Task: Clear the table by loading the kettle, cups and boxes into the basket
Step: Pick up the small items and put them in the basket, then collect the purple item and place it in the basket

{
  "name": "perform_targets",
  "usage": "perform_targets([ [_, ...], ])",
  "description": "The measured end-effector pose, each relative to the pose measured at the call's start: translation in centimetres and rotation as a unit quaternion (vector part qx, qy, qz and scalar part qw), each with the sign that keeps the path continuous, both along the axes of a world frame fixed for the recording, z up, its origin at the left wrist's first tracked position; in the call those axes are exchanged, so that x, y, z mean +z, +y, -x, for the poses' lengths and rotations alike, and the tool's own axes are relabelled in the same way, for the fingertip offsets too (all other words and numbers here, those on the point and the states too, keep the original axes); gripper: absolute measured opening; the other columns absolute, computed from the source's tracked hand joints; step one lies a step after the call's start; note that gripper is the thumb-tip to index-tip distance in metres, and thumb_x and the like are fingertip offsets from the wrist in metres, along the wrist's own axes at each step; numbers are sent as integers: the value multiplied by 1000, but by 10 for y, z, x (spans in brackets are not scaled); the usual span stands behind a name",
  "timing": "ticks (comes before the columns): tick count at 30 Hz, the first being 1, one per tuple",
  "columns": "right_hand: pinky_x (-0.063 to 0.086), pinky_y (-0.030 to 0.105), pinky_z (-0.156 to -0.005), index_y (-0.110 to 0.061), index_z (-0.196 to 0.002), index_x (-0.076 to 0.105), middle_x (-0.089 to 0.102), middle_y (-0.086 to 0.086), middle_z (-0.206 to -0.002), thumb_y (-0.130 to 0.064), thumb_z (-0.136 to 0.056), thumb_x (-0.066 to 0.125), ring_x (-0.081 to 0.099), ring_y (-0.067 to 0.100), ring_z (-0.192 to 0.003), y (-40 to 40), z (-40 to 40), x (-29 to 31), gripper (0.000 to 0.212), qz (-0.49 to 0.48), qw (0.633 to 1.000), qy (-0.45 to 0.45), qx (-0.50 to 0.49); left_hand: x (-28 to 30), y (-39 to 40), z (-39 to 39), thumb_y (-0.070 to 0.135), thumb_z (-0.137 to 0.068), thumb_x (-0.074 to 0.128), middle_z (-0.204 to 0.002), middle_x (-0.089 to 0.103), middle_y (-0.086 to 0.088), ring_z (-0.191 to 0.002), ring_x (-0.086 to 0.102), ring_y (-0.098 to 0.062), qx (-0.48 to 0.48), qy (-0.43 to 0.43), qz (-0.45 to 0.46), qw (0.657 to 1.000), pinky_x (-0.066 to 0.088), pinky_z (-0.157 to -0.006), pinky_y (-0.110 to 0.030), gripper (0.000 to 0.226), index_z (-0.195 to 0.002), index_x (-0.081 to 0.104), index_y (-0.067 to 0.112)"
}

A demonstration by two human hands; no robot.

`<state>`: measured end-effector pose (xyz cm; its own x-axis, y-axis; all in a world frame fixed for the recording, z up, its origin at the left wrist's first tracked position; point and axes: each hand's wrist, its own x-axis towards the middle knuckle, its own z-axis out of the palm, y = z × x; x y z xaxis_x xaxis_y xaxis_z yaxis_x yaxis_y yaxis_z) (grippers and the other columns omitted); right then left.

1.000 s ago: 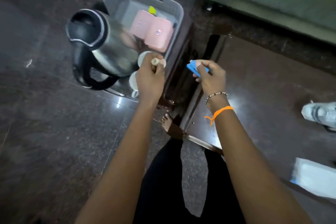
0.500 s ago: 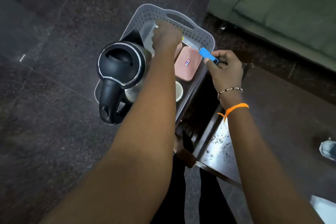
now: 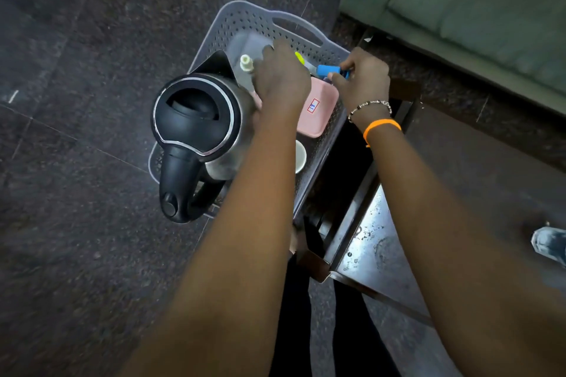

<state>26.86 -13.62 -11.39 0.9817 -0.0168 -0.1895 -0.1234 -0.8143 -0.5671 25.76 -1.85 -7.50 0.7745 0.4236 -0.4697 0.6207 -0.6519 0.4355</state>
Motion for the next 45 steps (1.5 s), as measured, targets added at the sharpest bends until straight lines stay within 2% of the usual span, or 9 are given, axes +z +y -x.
perform_targets([
  [8, 47, 40, -88, 0, -112, 58, 56, 20, -122, -17, -89, 56, 57, 39, -110, 6, -8, -3, 29, 148, 987, 5, 59, -11, -17, 44, -6, -82, 38, -133, 50, -15, -125, 42, -32, -17, -51, 74, 996, 33, -99, -40, 50, -130, 44, 7],
  [14, 52, 31, -87, -6, -94, 72, 73, 13, -100, -13, -83, 61, 69, 26, -92, -21, 29, 13, 17, -49, 997, 7, -66, -2, -25, 71, -5, -85, 41, -130, 52, -14, -119, 47, -33, 5, -128, 79, 989, 30, -103, -37, 42, -123, 53, 7],
  [18, 51, 21, -74, -4, -88, 73, 75, 11, -89, -9, -81, 64, 68, 17, -77, -48, 73, 26, 12, -145, 981, -3, -132, 9, -41, 98, -2, -84, 45, -124, 55, -13, -115, 47, -32, 1, -178, 39, 983, 27, -100, -32, 37, -116, 59, 9],
  [22, 51, 24, -74, -6, -83, 73, 70, 5, -78, -8, -79, 66, 64, 13, -72, -88, 130, 27, 8, -207, 958, 23, -199, 15, -78, 128, -6, -84, 46, -111, 59, -16, -105, 56, -28, -11, -192, 122, 974, 39, -97, -30, 32, -110, 62, 3],
  [26, 48, 15, -67, -8, -82, 72, 66, 1, -75, -7, -79, 67, 58, -4, -59, -138, 184, 17, 6, -236, 935, 63, -258, 7, -140, 167, -2, -87, 47, -107, 62, -12, -94, 59, -16, -19, -131, 207, 969, 45, -91, -23, 29, -111, 60, 7],
  [30, 50, 28, -72, -1, -85, 71, 65, 4, -77, -5, -80, 66, 59, 12, -64, -203, 233, 14, 8, -235, 923, 87, -293, -5, -211, 205, 4, -88, 50, -108, 65, -9, -94, 60, -13, -38, -54, 243, 968, 45, -88, -18, 26, -109, 62, 11],
  [36, 40, 5, -62, -5, -87, 71, 69, 2, -85, -8, -80, 67, 58, 14, -71, -319, 293, 2, 9, -199, 912, 99, -345, -27, -318, 254, 7, -90, 50, -107, 66, -7, -94, 59, -13, -162, 18, 222, 961, 35, -76, -7, 23, -105, 65, 14],
  [41, 47, 24, -74, -4, -92, 71, 72, 14, -100, -5, -82, 62, 65, 30, -89, -431, 342, -22, 13, -141, 894, 134, -404, -46, -408, 291, 4, -88, 50, -105, 67, -8, -96, 61, -17, -297, 85, 197, 931, 32, -75, -6, 24, -103, 66, 11],
  [45, 43, 26, -86, -2, -99, 69, 71, 19, -105, -7, -84, 60, 65, 32, -100, -508, 367, -43, 19, -108, 868, 157, -459, -60, -464, 307, 6, -88, 49, -101, 68, -8, -91, 61, -17, -354, 125, 189, 907, 34, -72, -9, 24, -102, 67, 12],
])
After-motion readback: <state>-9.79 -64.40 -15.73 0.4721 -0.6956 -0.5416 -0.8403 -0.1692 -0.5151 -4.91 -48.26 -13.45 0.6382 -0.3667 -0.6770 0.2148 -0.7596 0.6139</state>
